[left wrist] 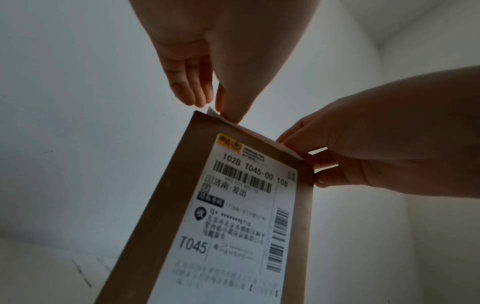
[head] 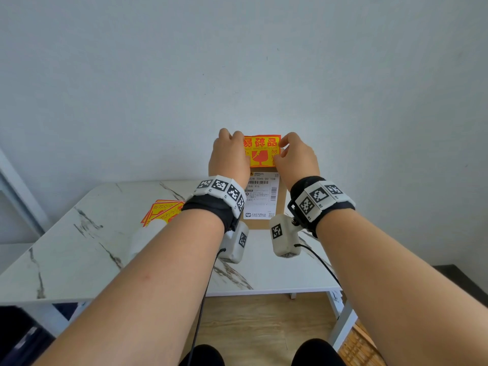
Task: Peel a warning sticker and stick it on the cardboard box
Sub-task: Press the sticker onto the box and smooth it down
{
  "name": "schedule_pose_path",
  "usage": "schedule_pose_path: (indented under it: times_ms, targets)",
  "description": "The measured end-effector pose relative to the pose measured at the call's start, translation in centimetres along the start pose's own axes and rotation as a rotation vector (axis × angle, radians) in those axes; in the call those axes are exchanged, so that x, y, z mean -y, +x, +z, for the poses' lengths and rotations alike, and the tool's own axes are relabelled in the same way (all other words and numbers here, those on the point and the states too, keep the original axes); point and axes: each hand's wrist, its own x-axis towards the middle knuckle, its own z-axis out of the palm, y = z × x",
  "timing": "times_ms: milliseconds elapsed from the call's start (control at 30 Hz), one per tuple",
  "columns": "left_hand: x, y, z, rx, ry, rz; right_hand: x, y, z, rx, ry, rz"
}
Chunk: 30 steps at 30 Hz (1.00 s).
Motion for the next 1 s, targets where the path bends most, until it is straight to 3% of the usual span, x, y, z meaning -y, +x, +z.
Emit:
schedule_pose_path:
  times_ms: [200, 367, 500, 600, 733, 1000]
  targets:
    - [0.9, 0.5, 0.5, 0.053, 0.146, 0.149, 0.0, -0.1, 0.6, -0.012, -0.054, -0.05]
    - [1.5, 0.7, 0.8, 0.204, 0.096, 0.128, -0.1, -0.1, 0.8, -0.082, -0.09, -0.071]
    - [1.8, 0.8, 1.3, 0.273, 0.023, 0.089, 0.5, -0.1, 0.3, 0.069, -0.154, -0.14]
    - [2.0, 0.7, 1.3, 0.312, -0.089, 0.035, 0.7, 0.0, 1.0, 0.214, -0.131, -0.074]
    - [1.8, 0.7, 0.6, 0.362, -0.162, -0.005, 0.7, 0.4, 1.4, 0.244, -0.03, 0.024]
    - [1.1, 2.3, 1.0, 0.298, -0.021, 0.029, 0.7, 1.0, 1.5, 0.19, 0.028, 0.035]
